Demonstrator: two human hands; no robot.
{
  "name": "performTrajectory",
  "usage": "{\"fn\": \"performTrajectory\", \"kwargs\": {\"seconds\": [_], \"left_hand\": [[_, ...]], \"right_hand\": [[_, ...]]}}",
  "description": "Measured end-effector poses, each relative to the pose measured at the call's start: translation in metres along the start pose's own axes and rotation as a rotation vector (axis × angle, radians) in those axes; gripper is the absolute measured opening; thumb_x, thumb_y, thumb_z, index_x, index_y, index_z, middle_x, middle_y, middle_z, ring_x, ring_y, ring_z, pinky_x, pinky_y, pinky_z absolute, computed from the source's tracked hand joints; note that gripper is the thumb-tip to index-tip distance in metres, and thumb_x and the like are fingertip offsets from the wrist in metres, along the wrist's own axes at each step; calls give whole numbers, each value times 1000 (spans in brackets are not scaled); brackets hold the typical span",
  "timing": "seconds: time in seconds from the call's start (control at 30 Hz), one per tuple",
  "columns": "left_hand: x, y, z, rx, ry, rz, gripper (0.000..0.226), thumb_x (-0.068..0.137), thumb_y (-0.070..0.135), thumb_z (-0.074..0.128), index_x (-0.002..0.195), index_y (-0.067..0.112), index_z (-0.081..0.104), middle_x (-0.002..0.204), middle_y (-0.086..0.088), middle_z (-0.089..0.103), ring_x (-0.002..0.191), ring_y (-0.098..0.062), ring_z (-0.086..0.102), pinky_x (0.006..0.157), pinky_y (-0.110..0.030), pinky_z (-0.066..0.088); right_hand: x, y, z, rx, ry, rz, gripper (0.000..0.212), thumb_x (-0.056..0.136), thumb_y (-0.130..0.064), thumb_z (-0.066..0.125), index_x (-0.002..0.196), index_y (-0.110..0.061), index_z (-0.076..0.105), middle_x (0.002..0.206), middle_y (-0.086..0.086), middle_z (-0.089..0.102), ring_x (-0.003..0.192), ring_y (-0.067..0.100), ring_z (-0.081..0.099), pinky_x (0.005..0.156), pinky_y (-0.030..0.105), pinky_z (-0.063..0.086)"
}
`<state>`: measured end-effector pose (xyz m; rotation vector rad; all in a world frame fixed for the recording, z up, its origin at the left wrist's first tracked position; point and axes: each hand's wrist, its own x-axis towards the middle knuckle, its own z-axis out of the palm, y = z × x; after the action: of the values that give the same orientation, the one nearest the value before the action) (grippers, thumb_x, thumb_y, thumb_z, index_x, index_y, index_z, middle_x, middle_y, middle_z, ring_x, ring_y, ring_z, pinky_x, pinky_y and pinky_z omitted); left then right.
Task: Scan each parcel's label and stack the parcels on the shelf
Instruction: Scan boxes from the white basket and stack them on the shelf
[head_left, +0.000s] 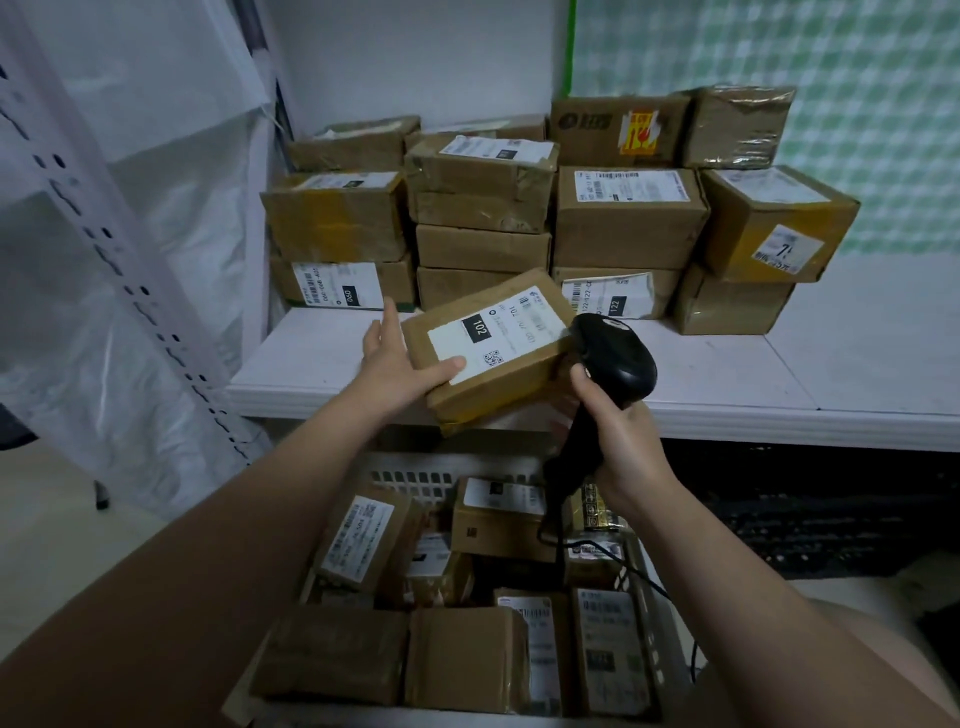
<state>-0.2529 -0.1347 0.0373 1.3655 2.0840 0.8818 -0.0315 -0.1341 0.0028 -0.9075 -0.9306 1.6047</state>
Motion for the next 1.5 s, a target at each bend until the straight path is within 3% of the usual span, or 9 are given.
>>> {"fn": "performTrajectory", "kwargs": {"seconds": [0.17,0.33,0.47,0.6,0.67,0.73,0.9,1.1,1.5], "left_hand": [[-3,1,-10,-69,-156,19,67,74,46,77,118,18,36,115,2,52,100,-12,54,70,-25,46],[-13,-19,8,-321,-256,-77,49,84,51,64,104,11,45,103,-5,62,94,-18,62,84,-37,51],[-21,-21,7,-491,-309,-61,29,89,35,63,99,15,45,99,-6,67,89,-18,64,76,-32,50],[-24,-14,5,-472,-209,45,63,83,32,71,135,34,34,119,-4,60,104,-17,62,82,-32,52],[-23,-7,8,-544,-130,112,88,83,27,72,147,43,14,126,-1,55,108,-13,60,72,-21,51],[-19,-3,16,-590,-81,166,97,83,20,72,149,44,6,127,3,53,109,-7,59,68,-15,51],[-16,-6,34,-565,-42,223,96,83,20,73,149,44,8,144,1,47,127,-14,50,98,-33,49],[-16,0,34,-552,-22,240,96,84,19,72,150,42,7,146,1,44,127,-14,49,95,-25,48],[-16,0,35,-543,-25,216,97,83,21,73,149,46,6,145,-1,43,128,-17,49,99,-40,49]], "right_hand": [[-2,6,7,8,-69,51,40,92,-33,62,131,-22,57,121,3,69,114,22,65,98,43,51],[-6,3,9,-11,-114,70,37,93,-32,60,127,-17,60,118,5,70,111,23,66,99,47,50],[-8,-4,5,-45,-136,15,44,86,-33,65,127,-18,60,119,4,70,114,21,65,98,47,50],[-7,-19,1,-237,-106,-131,45,76,-45,76,114,-22,67,113,3,71,113,22,63,101,50,47],[-8,-26,-1,-331,-43,-217,15,84,-35,72,92,-23,67,87,0,70,92,19,67,89,46,54],[-13,-29,-1,-350,-37,-278,14,90,-22,66,78,-16,62,65,4,60,63,20,62,68,42,54],[-24,-33,-2,-451,-123,-394,14,88,-12,68,75,-9,64,60,13,59,52,23,59,54,35,52],[-25,-38,-5,-508,-105,-458,16,79,-28,72,75,-14,65,60,9,63,52,19,62,52,31,52],[-32,-44,-10,-531,-104,-397,13,87,-18,68,77,-11,64,66,25,62,52,26,61,55,39,54]]}}
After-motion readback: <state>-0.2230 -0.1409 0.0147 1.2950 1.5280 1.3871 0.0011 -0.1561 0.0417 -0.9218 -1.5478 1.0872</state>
